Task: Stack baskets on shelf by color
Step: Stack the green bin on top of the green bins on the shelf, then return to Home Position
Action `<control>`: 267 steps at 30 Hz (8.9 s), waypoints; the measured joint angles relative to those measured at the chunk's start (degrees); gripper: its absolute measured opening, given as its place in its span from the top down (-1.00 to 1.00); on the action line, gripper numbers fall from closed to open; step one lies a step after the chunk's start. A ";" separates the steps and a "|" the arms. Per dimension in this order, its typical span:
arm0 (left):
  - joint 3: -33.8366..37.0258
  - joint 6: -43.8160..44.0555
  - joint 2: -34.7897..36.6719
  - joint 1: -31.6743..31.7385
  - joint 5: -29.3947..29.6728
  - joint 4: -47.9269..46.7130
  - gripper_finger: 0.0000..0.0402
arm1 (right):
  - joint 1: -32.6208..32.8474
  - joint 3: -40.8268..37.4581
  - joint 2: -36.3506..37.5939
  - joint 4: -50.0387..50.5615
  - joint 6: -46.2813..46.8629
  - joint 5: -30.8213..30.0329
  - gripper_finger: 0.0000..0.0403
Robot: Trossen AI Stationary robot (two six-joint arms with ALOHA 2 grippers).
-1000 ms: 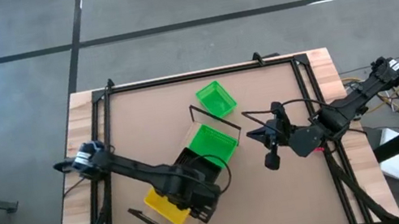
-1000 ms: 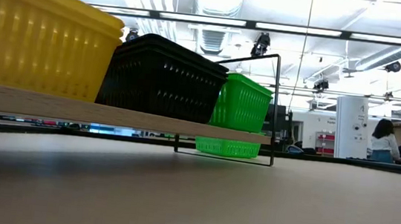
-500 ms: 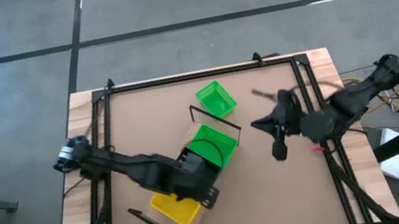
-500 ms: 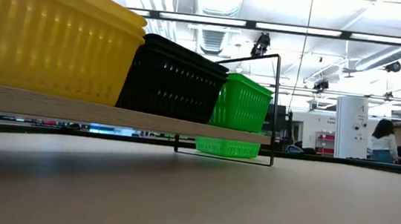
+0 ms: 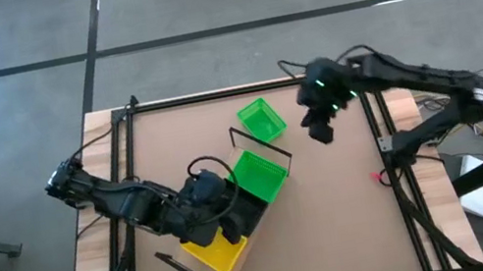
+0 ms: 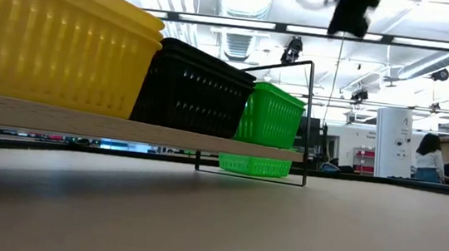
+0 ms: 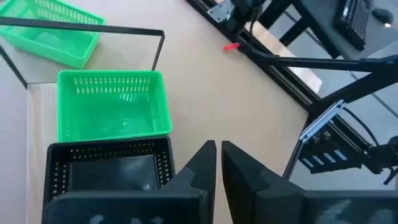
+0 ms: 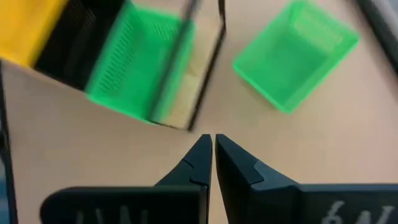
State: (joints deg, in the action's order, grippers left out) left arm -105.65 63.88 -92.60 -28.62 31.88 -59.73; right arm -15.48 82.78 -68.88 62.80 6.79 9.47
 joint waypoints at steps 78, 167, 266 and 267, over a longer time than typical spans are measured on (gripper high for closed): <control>1.03 0.21 -1.35 6.12 7.78 15.59 0.96 | -18.16 -8.24 -25.00 -33.18 -54.50 11.13 0.96; 0.90 -47.59 6.28 1.42 7.43 40.24 0.96 | 18.47 -5.91 -23.87 -21.86 -59.96 0.93 0.88; 27.27 -46.26 9.55 22.67 -14.13 53.99 0.97 | 4.22 -52.58 54.78 -52.60 15.99 5.85 0.96; 29.41 -46.28 10.77 22.68 -14.03 54.79 0.98 | 4.22 -52.55 56.34 -49.93 16.23 4.83 0.96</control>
State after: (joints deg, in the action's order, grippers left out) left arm -76.23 17.61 -81.83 -5.93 17.85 -4.95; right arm -11.27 30.23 -12.54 12.87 23.02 14.30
